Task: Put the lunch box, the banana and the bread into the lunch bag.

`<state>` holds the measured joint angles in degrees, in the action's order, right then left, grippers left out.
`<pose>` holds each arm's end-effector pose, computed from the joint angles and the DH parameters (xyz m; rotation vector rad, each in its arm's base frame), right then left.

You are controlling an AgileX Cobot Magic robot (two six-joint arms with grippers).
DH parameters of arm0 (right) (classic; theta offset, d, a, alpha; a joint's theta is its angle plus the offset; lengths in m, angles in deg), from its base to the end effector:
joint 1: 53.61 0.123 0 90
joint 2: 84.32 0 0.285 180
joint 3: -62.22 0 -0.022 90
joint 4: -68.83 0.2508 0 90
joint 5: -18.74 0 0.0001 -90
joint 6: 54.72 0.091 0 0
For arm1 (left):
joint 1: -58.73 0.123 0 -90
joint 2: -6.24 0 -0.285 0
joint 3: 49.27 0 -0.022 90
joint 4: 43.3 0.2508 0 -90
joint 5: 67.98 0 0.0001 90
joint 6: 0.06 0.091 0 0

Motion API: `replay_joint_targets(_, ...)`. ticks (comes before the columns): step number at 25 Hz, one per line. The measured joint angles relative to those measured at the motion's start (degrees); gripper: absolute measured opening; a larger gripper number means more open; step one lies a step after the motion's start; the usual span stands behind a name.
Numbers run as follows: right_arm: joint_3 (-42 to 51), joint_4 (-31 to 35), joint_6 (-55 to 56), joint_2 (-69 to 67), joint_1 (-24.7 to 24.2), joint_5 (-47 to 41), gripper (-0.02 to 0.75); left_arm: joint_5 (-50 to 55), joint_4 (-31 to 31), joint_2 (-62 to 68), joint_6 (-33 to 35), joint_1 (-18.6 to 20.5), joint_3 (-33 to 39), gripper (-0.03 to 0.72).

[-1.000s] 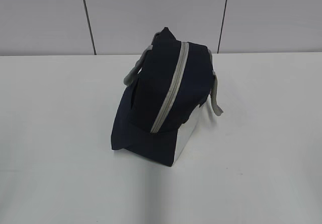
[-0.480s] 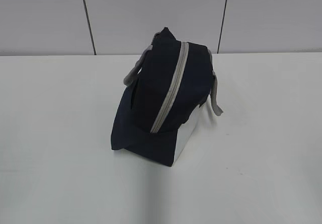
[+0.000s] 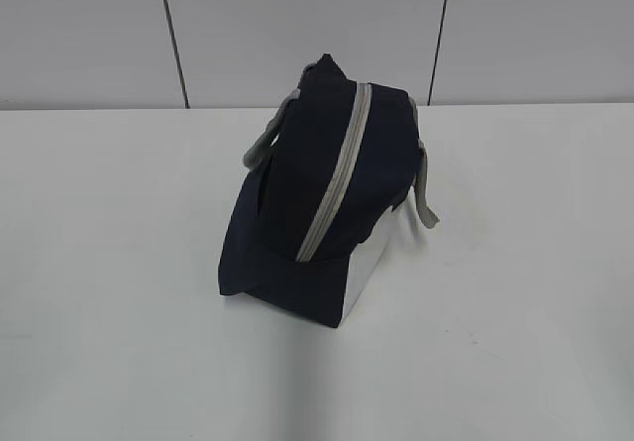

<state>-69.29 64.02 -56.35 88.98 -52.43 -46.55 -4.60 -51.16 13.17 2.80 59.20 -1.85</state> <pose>-0.0113 -0.0072 0.2715 -0.0426 2.1011 -0.1060 -0.0118 -0.0112 0.2796 0.0557 2.0487 -0.1279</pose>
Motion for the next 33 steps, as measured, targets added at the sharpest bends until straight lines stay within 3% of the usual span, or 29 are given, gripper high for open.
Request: replay_joint_targets(33, 0.00, 0.00, -0.11, 0.00, 0.00, 0.00, 0.512, 0.00, 0.00, 0.00, 0.00, 0.00, 0.00, 0.244)
